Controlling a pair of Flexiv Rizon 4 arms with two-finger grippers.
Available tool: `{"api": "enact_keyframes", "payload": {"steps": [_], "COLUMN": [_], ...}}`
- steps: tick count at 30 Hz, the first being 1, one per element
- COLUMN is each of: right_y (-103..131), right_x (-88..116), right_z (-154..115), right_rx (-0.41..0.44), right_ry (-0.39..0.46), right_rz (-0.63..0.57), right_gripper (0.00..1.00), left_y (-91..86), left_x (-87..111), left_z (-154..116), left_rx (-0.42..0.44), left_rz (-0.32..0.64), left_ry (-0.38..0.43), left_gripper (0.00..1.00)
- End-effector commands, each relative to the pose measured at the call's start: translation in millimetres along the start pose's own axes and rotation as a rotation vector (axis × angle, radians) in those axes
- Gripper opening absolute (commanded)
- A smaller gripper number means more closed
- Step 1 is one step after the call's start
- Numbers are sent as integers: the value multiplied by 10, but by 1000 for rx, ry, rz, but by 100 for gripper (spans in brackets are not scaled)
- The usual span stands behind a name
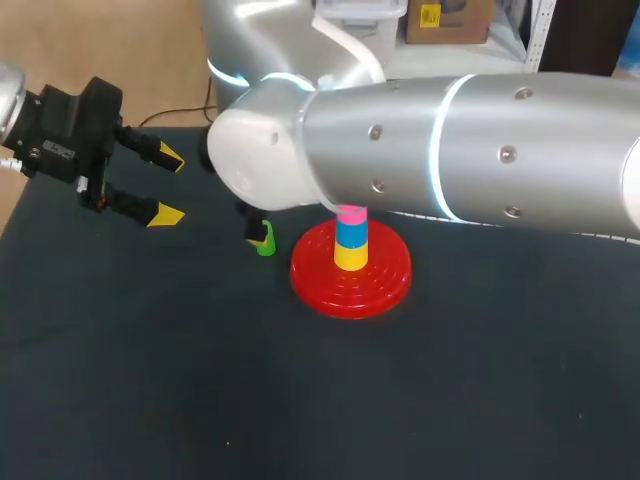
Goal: Pick up and stack the cylinders on the red base in this order: pink,purple,orange,green
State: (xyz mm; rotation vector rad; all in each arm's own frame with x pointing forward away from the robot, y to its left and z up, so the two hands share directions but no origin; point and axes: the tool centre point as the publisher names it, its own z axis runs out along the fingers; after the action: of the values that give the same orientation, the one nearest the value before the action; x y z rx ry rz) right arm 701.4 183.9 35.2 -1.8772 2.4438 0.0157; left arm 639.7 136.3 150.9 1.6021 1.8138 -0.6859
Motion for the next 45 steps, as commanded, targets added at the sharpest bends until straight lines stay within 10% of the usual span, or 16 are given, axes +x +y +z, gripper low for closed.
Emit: {"api": "enact_keyframes", "payload": {"steps": [1,19,23,25,45], "right_y": [18,46,48,52,78], "right_x": [0,9,17,22,46], "right_z": [25,116,123,128,146], "right_rx": [-2,-10,-10,-10,-9], "right_ry": [-5,13,17,19,32], "right_rz": [5,16,12,10,14], "right_gripper": [100,97,12,0,0], "left_y": [-8,-8,-8,-8,-8], "left_x": [8,8,8,8,8], "left_z": [3,3,3,3,3], "left_rx": [-3,-3,-3,-3,-3], "left_rz": [1,1,1,1,1], "left_ry": [-1,-1,-1,-1,-1], "left_gripper": [100,100,100,100,100]}}
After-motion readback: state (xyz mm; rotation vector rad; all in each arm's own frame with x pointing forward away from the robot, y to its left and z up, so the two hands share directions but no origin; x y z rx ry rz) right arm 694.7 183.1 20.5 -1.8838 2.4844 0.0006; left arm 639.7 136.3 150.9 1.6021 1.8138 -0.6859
